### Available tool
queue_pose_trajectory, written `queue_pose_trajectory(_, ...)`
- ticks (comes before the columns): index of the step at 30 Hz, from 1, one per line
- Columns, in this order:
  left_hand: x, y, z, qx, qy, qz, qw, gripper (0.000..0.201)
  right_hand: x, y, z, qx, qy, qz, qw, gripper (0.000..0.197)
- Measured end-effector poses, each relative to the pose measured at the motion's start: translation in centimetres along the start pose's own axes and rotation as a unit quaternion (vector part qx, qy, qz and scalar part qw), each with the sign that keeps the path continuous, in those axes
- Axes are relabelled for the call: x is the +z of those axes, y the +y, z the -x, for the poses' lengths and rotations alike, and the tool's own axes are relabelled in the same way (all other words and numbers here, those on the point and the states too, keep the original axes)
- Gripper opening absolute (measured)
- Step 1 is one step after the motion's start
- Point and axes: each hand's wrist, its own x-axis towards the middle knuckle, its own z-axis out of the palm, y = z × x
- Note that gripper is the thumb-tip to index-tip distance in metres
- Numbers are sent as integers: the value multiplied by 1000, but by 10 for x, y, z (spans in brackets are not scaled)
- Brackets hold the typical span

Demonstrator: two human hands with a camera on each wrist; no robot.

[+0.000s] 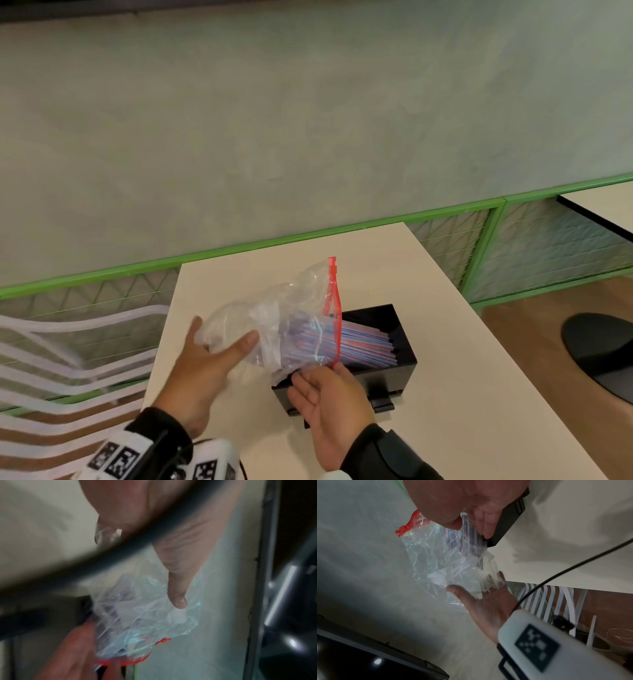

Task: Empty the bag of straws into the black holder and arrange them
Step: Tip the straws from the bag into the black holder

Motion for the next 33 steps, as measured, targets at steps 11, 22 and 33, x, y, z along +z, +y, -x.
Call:
queue_pose_trajectory(11,-7,28,6,173,99,-118,973,21,1,-4,7,-2,28,8,1000,72)
queue_pose_trajectory(22,-17,27,1,123,90,-88,984,18,-1,-4,8,-20,19,40,999,73)
queue_pose_trajectory(33,-19,23,9,154,94,-135,974,30,-17,-9,1,-4,28,44,999,59)
